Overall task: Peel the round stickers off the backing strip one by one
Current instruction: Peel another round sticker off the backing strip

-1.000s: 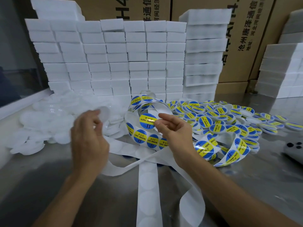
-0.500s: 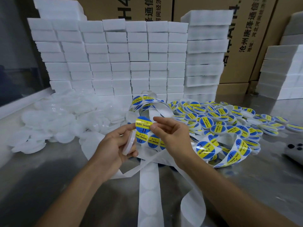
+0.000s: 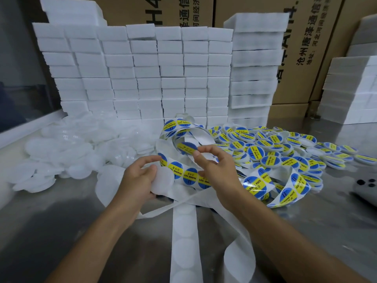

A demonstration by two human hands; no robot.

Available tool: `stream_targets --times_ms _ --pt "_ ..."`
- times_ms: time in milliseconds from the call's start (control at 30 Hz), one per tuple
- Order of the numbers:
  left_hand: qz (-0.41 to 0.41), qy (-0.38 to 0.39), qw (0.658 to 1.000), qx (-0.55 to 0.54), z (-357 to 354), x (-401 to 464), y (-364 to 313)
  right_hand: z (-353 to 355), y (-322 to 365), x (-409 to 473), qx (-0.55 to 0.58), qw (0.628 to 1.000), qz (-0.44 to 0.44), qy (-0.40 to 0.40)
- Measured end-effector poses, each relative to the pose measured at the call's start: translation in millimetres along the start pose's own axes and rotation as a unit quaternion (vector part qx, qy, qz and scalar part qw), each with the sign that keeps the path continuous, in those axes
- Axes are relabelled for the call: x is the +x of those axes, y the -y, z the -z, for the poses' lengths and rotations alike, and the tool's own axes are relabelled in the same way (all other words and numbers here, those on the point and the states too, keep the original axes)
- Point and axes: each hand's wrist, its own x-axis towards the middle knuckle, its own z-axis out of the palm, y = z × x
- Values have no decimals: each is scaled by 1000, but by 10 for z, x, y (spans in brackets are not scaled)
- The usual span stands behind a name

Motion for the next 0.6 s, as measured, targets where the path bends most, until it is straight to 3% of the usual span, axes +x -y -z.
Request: stream_targets --times_ms 100,267,533,600 --pt "-18 -19 1000 -16 37 16 21 7 21 -7 13 1000 9 4" --pt "3 30 994 -108 -14 3 23 -91 -60 -88 -2 994 33 100" --pt "28 51 981 -183 -48 -11 68 -91 -79 -93 26 996 47 70" --pt "23 40 980 -192 -49 -4 78 -106 -88 -82 -2 998 60 31"
